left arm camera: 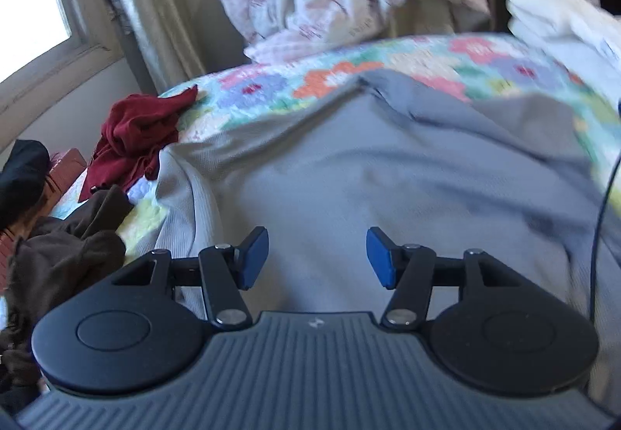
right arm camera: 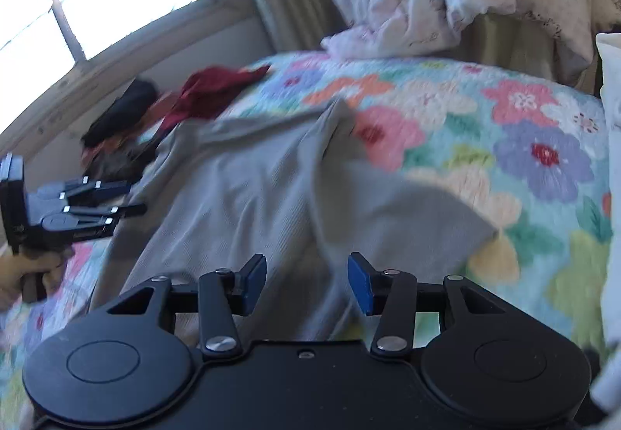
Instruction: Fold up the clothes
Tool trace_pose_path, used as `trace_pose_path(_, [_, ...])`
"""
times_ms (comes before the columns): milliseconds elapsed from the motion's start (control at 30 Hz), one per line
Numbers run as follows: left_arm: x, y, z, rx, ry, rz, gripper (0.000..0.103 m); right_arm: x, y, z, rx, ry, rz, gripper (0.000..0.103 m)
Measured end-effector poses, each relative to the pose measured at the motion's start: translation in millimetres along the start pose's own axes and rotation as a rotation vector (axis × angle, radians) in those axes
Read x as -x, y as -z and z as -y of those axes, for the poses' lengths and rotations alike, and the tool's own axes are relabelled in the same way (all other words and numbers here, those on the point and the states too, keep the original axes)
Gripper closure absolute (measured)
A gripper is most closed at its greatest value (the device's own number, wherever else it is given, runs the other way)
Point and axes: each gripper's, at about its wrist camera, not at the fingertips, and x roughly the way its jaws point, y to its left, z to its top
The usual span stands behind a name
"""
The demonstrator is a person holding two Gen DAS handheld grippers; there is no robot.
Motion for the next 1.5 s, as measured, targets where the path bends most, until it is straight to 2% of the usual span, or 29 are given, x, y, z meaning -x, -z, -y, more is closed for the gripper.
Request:
trace_pose_path(100, [26.4, 12.2, -11.7, -0.003, -0.028, -0.028, 0.048, 18.6, 10.3, -9.6, 0.089, 0.002, -0.043, 0.051])
trace_pose_path(267, [94.4, 31.2, -52.8, -0.021, -0.148, -0.018, 0.048, 45.9, 13.4, -7.7, 0.162, 0.078, -0.086, 0.051])
trace_pose_path(433, [172.6, 52.2, -101.1, -0.013, -0.256, -0.009, 0.047, 90.2, 14.1, -9.1, 0.147, 0.075, -0.028, 0.051])
trace_pose_path(567, [229.6, 67.5, -136.4, -0.049, -0.334, -0.050, 0.046, 122.8, 22.9, -22.8, 0.178, 0.103, 0.008, 0.051])
trace_pose_path(633, [252.4, 72.8, -156.2, -0.057, -0.340, -0.077, 0.046, 134.0, 29.8, -29.5, 0.171, 0.100, 0.010, 0.051])
trace_pose_path(700, [269.9, 77.7, -172.2, -0.040, -0.313, -0.080, 0.046, 140.2, 40.6, -37.2, 0.161, 0.088, 0.003, 0.050])
trace_pose_path(767, [276.4, 86.0, -184.1, 0.042, -0.272, -0.059, 0.040, 140.8, 56.8, -46.2, 0.163, 0.067, 0.001, 0.049])
trace_pose_path(800, [274.9, 92.5, -187.4, 0.101, -0.236, -0.053, 0.037, 138.7, 66.7, -50.0, 0.158, 0.048, 0.001, 0.048])
trace_pose_path(867, [259.9, 112.5, -181.2, 0.211, -0.134, -0.056, 0.037, 126.4, 88.8, -56.5, 0.130, 0.008, 0.010, 0.044])
trace_pose_path(1000, [212.2, 149.2, -126.4, 0.257, 0.039, -0.063, 0.037, 84.8, 130.6, -69.8, 0.027, -0.053, 0.045, 0.043])
trace_pose_path(1167, [166.0, 169.6, -66.0, 0.290, 0.264, -0.087, 0.037, 34.9, 145.5, -79.5, -0.050, 0.005, 0.063, 0.043])
trace_pose_path(1233, [149.4, 172.7, -50.9, 0.270, 0.289, -0.113, 0.033, 18.0, 145.8, -78.1, -0.095, 0.020, 0.071, 0.043])
trace_pose_path(1367, [122.5, 179.6, -33.7, 0.263, 0.275, -0.196, 0.032, -15.8, 146.3, -75.2, -0.185, 0.052, 0.086, 0.041])
trace_pose_path(1400, [120.7, 181.3, -32.6, 0.274, 0.272, -0.186, 0.030, -24.3, 146.4, -74.5, -0.207, 0.060, 0.090, 0.043])
trace_pose_path(1433, [119.8, 182.8, -32.7, 0.287, 0.270, -0.168, 0.028, -32.8, 146.6, -73.8, -0.229, 0.068, 0.094, 0.061])
trace_pose_path(1467, [118.9, 186.6, -32.6, 0.317, 0.268, -0.146, 0.027, -37.1, 146.6, -74.9, -0.236, 0.085, 0.093, 0.087])
trace_pose_path(1500, [117.3, 190.6, -35.4, 0.365, 0.270, -0.136, 0.027, -36.2, 146.7, -76.6, -0.238, 0.096, 0.099, 0.090])
